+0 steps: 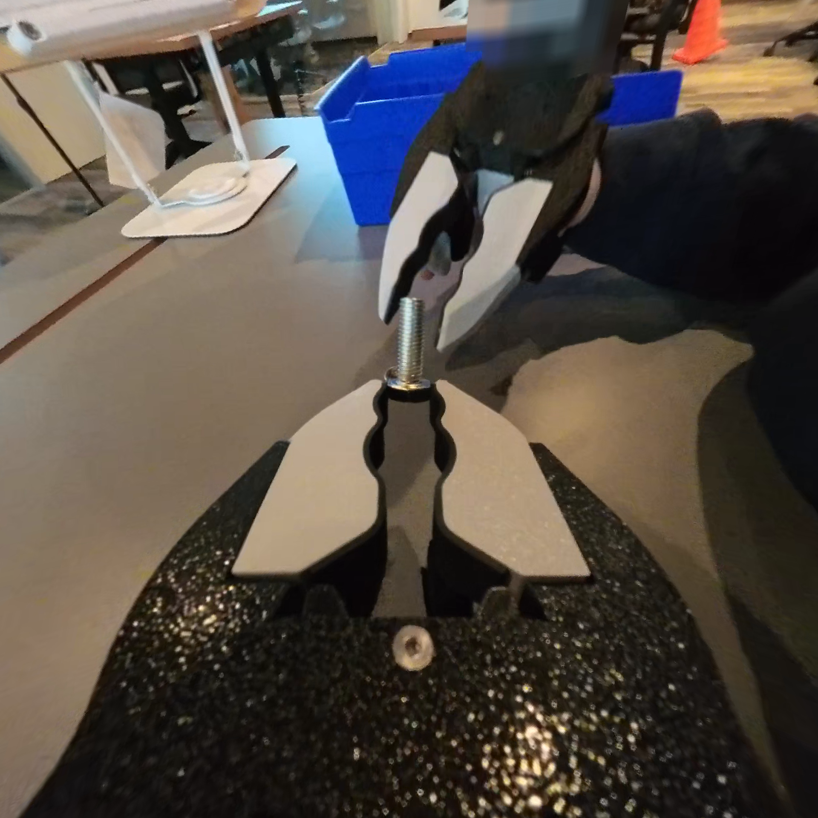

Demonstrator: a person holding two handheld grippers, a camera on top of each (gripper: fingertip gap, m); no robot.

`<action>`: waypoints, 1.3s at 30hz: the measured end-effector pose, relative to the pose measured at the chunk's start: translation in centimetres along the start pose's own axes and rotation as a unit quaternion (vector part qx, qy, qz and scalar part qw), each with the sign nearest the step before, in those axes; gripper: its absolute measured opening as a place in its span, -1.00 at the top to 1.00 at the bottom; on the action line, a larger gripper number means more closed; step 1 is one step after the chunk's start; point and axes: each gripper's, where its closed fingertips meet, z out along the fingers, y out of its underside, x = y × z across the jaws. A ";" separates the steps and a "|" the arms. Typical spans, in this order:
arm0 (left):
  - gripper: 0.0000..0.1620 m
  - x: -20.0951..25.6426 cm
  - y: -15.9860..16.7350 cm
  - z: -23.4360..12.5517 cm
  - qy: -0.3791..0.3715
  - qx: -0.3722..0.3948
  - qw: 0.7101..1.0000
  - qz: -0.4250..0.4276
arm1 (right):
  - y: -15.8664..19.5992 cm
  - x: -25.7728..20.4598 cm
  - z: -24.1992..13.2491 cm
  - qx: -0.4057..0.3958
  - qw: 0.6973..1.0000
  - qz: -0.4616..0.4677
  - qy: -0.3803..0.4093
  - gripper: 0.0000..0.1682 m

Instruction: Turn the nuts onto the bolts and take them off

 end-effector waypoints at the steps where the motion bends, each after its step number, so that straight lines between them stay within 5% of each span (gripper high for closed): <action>1: 0.79 0.0 0.1 0.0 0.001 0.001 1.000 -0.010 | 0.7 0.3 0.4 -0.021 1.000 -0.005 0.011 0.60; 19: 0.79 0.4 0.1 0.2 0.040 0.028 0.997 -0.058 | 2.9 0.7 2.8 -0.088 0.996 0.027 0.020 0.79; 25: 0.79 0.8 -0.3 0.1 0.065 0.038 0.994 -0.075 | -2.6 0.2 -0.1 0.074 0.997 -0.008 0.008 0.79; 29: 0.79 1.7 -0.3 0.2 0.092 0.034 0.993 -0.068 | -6.3 -2.3 -2.6 0.185 0.980 -0.009 -0.077 0.79; 39: 0.79 3.4 0.2 0.5 0.130 0.010 0.991 -0.030 | -6.1 -4.9 -2.8 0.161 0.972 -0.035 -0.168 0.79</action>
